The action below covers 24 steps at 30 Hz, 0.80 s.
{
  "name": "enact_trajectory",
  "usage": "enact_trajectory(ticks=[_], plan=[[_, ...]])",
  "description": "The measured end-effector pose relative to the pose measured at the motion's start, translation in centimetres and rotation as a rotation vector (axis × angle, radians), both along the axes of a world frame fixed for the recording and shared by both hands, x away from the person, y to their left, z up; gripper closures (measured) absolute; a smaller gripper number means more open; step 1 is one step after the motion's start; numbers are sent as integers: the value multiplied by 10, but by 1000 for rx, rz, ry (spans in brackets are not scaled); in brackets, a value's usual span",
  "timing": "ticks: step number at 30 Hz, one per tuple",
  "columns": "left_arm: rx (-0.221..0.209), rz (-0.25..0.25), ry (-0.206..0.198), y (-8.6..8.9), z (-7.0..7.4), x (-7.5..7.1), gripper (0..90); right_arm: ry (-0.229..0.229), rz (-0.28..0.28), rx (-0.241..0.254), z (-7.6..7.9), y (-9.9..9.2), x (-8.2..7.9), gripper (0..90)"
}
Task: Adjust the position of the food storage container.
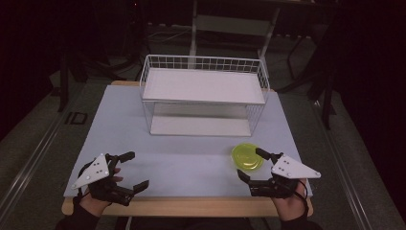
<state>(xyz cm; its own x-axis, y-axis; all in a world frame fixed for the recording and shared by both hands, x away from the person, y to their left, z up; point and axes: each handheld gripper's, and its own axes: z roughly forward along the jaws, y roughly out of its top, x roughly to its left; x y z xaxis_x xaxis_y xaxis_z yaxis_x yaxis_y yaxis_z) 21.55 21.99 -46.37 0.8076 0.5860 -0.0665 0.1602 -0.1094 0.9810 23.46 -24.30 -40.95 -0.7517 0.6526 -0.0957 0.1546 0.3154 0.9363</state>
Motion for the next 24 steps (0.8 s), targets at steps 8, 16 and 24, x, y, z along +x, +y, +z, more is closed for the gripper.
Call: enact_trajectory(ticks=[8,16,24], plan=[[-5,-8,11,0,0,1,2,-1,-51,22,12,-6,12,116],[-5,-11,13,-1,-1,1,2,27,-93,-3,13,-13,28,152],[-3,-10,12,-1,-1,1,2,49,-152,11,7,-27,43,269]])
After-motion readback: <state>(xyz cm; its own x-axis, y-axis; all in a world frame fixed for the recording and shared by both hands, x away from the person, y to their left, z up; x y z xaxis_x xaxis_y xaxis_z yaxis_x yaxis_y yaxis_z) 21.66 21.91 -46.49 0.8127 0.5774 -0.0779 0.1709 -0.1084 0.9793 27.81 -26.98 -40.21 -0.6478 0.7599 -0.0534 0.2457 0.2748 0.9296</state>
